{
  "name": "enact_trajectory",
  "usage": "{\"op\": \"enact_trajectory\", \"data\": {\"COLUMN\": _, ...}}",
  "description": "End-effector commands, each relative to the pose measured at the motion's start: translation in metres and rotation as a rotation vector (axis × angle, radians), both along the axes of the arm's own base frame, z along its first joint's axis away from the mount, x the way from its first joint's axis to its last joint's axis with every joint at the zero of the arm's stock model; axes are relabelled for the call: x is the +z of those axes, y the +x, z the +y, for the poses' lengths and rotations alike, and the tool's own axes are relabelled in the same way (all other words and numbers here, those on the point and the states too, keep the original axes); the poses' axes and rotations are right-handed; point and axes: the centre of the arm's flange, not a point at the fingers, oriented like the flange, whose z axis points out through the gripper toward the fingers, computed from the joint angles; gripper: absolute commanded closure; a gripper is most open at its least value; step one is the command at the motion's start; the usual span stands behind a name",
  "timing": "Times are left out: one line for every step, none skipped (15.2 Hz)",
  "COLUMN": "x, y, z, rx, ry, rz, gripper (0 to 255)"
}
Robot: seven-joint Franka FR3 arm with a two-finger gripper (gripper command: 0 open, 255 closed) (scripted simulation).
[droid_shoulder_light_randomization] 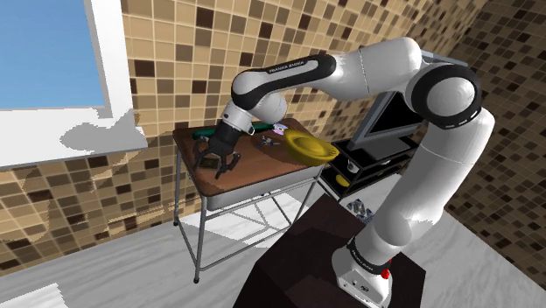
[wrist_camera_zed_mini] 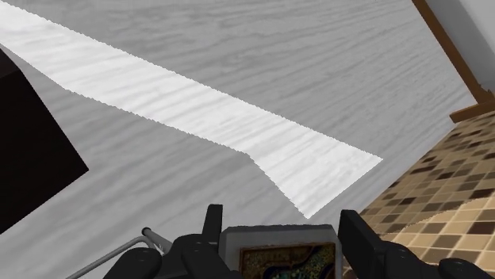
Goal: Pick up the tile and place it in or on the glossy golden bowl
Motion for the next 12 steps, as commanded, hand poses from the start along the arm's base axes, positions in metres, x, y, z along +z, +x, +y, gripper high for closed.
{"op": "enact_trajectory", "data": {"x": 0.012, "y": 0.0, "z": 0.001, "rx": 0.0, "ry": 0.0, "rz": 0.0, "gripper": 255}}
{"op": "enact_trajectory", "data": {"x": 0.017, "y": 0.0, "z": 0.001, "rx": 0.0, "ry": 0.0, "rz": 0.0, "gripper": 255}}
{"op": "enact_trajectory", "data": {"x": 0.022, "y": 0.0, "z": 0.001, "rx": 0.0, "ry": 0.0, "rz": 0.0, "gripper": 255}}
{"op": "enact_trajectory", "data": {"x": 0.028, "y": 0.0, "z": 0.001, "rx": 0.0, "ry": 0.0, "rz": 0.0, "gripper": 255}}
{"op": "enact_trajectory", "data": {"x": 0.033, "y": 0.0, "z": 0.001, "rx": 0.0, "ry": 0.0, "rz": 0.0, "gripper": 255}}
{"op": "enact_trajectory", "data": {"x": 0.038, "y": 0.0, "z": 0.001, "rx": 0.0, "ry": 0.0, "rz": 0.0, "gripper": 255}}
{"op": "enact_trajectory", "data": {"x": 0.043, "y": 0.0, "z": 0.001, "rx": 0.0, "ry": 0.0, "rz": 0.0, "gripper": 255}}
{"op": "enact_trajectory", "data": {"x": 0.049, "y": 0.0, "z": 0.001, "rx": 0.0, "ry": 0.0, "rz": 0.0, "gripper": 255}}
{"op": "enact_trajectory", "data": {"x": 0.054, "y": 0.0, "z": 0.001, "rx": 0.0, "ry": 0.0, "rz": 0.0, "gripper": 255}}
{"op": "enact_trajectory", "data": {"x": 0.059, "y": 0.0, "z": 0.001, "rx": 0.0, "ry": 0.0, "rz": 0.0, "gripper": 255}}
{"op": "enact_trajectory", "data": {"x": 0.06, "y": 0.0, "z": 0.001, "rx": 0.0, "ry": 0.0, "rz": 0.0, "gripper": 255}}
{"op": "enact_trajectory", "data": {"x": 0.06, "y": -0.003, "z": -0.012, "rx": 0.0, "ry": 0.0, "rz": 0.0, "gripper": 255}}
